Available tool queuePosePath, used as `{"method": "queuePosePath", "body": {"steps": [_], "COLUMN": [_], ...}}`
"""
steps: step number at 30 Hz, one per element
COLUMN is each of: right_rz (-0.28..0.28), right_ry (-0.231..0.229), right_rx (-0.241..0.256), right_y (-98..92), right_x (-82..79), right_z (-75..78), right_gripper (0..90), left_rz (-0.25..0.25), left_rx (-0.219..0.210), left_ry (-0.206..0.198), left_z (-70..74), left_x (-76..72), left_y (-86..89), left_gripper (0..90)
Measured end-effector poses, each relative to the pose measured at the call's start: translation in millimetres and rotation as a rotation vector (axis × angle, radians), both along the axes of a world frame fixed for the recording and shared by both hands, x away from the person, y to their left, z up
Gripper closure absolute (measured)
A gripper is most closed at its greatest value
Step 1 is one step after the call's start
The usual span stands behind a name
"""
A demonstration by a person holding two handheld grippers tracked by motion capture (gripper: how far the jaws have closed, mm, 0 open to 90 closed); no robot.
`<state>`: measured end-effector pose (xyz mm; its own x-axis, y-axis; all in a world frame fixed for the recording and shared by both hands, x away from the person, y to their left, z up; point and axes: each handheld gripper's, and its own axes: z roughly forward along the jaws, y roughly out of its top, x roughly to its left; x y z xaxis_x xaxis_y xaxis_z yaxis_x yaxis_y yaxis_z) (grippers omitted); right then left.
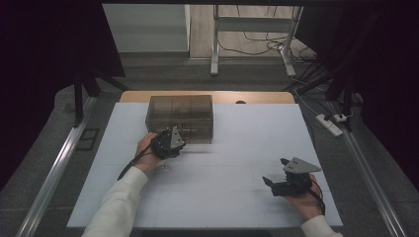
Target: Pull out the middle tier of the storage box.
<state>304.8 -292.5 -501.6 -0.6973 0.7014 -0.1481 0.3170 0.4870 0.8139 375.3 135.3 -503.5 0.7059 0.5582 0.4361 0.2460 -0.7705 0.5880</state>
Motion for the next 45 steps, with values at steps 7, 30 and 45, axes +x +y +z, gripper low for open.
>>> {"method": "queuePosePath", "body": {"steps": [7,30,45], "right_rz": [0.000,0.000,-0.001], "right_ry": [0.000,0.000,-0.002], "right_rx": [0.000,0.002,0.001], "right_y": [-0.2,-0.6,-0.6], "right_x": [0.0,-0.1,-0.3], "right_z": [0.0,0.0,0.0], "right_gripper": [6.8,6.9,6.8], "left_rz": [-0.002,-0.014,-0.018], "left_rx": [0.000,0.011,0.017], "left_ry": [0.002,0.004,0.003], "left_z": [0.0,0.3,0.3], "left_x": [-1.4,-5.7,-9.6], "left_y": [0.2,0.4,-0.6], "left_gripper": [54.6,54.8,55.1]}}
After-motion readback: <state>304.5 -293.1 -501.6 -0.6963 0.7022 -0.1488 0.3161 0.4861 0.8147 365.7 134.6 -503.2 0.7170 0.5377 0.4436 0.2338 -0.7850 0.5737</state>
